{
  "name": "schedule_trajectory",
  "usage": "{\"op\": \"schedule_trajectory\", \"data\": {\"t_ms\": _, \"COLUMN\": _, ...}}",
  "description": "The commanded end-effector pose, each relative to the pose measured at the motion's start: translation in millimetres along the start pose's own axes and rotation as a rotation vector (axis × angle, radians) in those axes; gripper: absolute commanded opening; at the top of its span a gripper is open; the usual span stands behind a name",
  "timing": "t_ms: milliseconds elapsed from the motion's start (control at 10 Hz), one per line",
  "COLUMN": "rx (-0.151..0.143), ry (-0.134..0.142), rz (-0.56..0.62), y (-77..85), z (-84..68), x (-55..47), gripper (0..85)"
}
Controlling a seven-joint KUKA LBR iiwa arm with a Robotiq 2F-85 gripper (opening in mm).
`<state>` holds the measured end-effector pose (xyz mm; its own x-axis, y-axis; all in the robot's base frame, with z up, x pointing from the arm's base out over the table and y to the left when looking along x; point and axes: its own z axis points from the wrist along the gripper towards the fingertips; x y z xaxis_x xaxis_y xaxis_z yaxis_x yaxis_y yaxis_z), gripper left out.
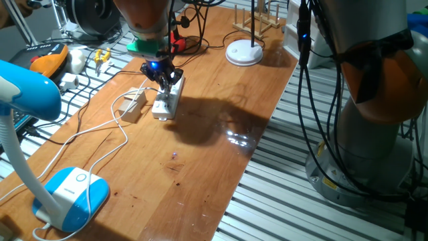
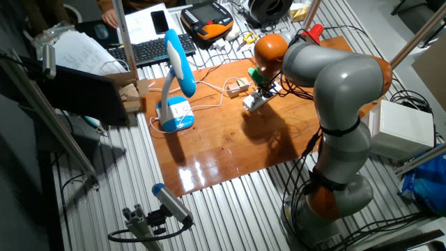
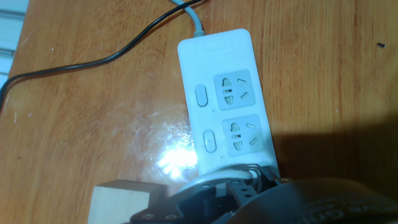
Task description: Plug in the power cord of the desk lamp, turn on the socket, and light up the desk lamp
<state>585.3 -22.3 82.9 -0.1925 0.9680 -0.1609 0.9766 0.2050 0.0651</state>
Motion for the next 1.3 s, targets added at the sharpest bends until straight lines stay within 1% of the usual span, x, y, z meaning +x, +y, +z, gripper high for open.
{"op": "schedule_trajectory", "data": {"t_ms": 0, "rx": 0.000, "ry": 0.002, "rz": -0.003, "y": -0.1, "z": 0.0, "x": 0.1, "gripper": 0.0}}
{"op": "schedule_trajectory", "data": {"t_ms": 200, "rx": -0.001, "ry": 0.005, "rz": -0.017, "y": 0.5, "z": -0.4, "x": 0.5, "gripper": 0.0}}
{"op": "schedule_trajectory", "data": {"t_ms": 300, "rx": 0.000, "ry": -0.004, "rz": -0.015, "y": 0.8, "z": -0.7, "x": 0.8, "gripper": 0.0}}
{"op": "schedule_trajectory", "data": {"t_ms": 500, "rx": -0.014, "ry": -0.007, "rz": -0.002, "y": 0.5, "z": -0.3, "x": 1.6, "gripper": 0.0}}
{"op": "schedule_trajectory", "data": {"t_ms": 600, "rx": -0.019, "ry": -0.013, "rz": 0.000, "y": 0.2, "z": 0.5, "x": 3.0, "gripper": 0.0}}
{"op": "schedule_trajectory", "data": {"t_ms": 800, "rx": -0.018, "ry": -0.028, "rz": 0.012, "y": -0.9, "z": 3.8, "x": 8.1, "gripper": 0.0}}
{"op": "schedule_trajectory", "data": {"t_ms": 1000, "rx": -0.029, "ry": -0.047, "rz": 0.023, "y": -1.7, "z": 8.7, "x": 13.7, "gripper": 0.0}}
{"op": "schedule_trajectory", "data": {"t_ms": 1200, "rx": -0.028, "ry": -0.043, "rz": 0.023, "y": -1.4, "z": 10.1, "x": 13.2, "gripper": 0.0}}
